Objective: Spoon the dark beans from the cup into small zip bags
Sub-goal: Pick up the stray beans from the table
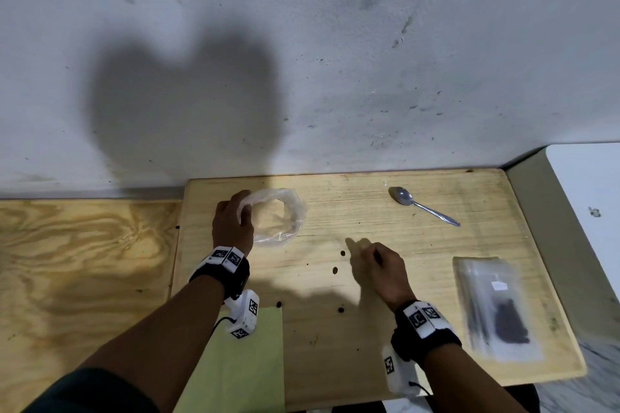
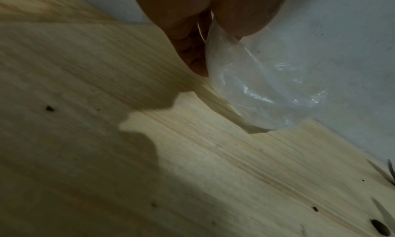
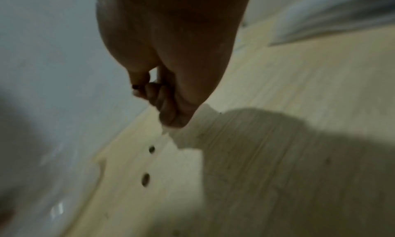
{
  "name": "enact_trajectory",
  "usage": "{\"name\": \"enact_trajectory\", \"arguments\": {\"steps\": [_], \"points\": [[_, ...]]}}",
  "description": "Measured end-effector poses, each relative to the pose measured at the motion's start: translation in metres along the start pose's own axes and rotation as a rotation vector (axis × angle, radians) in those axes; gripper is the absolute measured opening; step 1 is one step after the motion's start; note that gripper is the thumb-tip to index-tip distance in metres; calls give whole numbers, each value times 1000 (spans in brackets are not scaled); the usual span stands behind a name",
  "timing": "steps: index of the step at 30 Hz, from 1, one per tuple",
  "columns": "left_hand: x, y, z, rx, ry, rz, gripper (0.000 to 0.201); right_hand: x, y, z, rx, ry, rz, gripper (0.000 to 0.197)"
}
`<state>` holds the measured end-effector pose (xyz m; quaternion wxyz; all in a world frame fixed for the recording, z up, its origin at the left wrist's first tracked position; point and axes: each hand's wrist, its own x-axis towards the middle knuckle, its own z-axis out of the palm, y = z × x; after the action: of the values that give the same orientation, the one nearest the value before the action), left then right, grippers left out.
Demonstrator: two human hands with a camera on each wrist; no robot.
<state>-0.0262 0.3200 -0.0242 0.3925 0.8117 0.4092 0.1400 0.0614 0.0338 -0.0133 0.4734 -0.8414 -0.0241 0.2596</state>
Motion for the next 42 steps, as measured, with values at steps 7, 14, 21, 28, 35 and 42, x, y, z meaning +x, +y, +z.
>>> {"name": "enact_trajectory", "arguments": {"steps": [7,14,21,28,35,42], "points": [[-4,0,-1,-7,-2,-20,33,-4,-4,-22,947,-224,437,28],[-2,1,-5,3,-9,-27,32,14,-18,-1,345,-65,285,26],[3,-3,-6,-3,5,-41,32,18,3,29,-82,-46,14,20],[7,-4,-7,-9,-4,-63,32,14,18,40,-212,61,-136,12],[5,0,-11,-8,-24,-30,32,8,3,33,-181,10,-68,23],[-5,6,-13,-24,-20,-8,33,-11,-6,5,1054,-176,414,20]]}}
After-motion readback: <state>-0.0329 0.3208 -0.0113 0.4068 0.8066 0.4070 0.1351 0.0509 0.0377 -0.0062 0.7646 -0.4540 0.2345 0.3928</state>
